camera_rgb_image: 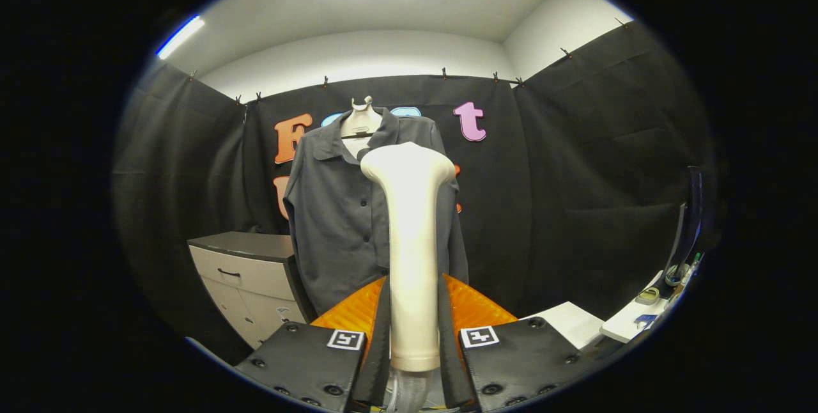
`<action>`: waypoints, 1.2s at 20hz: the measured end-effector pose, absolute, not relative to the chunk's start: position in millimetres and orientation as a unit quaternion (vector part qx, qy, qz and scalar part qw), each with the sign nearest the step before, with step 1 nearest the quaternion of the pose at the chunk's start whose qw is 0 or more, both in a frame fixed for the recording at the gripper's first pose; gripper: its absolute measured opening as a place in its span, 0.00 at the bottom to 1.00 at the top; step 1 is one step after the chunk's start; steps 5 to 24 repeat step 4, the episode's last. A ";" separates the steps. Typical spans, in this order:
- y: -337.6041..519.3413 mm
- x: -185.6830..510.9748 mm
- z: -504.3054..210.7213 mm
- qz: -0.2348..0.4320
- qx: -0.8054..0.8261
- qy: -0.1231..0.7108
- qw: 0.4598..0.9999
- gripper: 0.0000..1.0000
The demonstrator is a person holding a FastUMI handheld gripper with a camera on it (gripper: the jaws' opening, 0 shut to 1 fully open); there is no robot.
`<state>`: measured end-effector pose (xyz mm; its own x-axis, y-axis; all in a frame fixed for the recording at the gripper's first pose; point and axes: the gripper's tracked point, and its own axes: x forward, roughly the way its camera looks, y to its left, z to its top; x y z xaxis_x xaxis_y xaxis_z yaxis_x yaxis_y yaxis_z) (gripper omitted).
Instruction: Iron the clothes twice with a garment steamer, once on the left side and once on the right side.
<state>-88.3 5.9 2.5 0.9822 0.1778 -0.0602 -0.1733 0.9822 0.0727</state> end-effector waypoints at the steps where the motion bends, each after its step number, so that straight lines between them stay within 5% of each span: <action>1: 6.1 -88.9 2.4 0.088 0.034 0.033 0.995 0.41; 24: 8.5 -86.7 2.3 0.089 0.033 0.035 0.995 0.41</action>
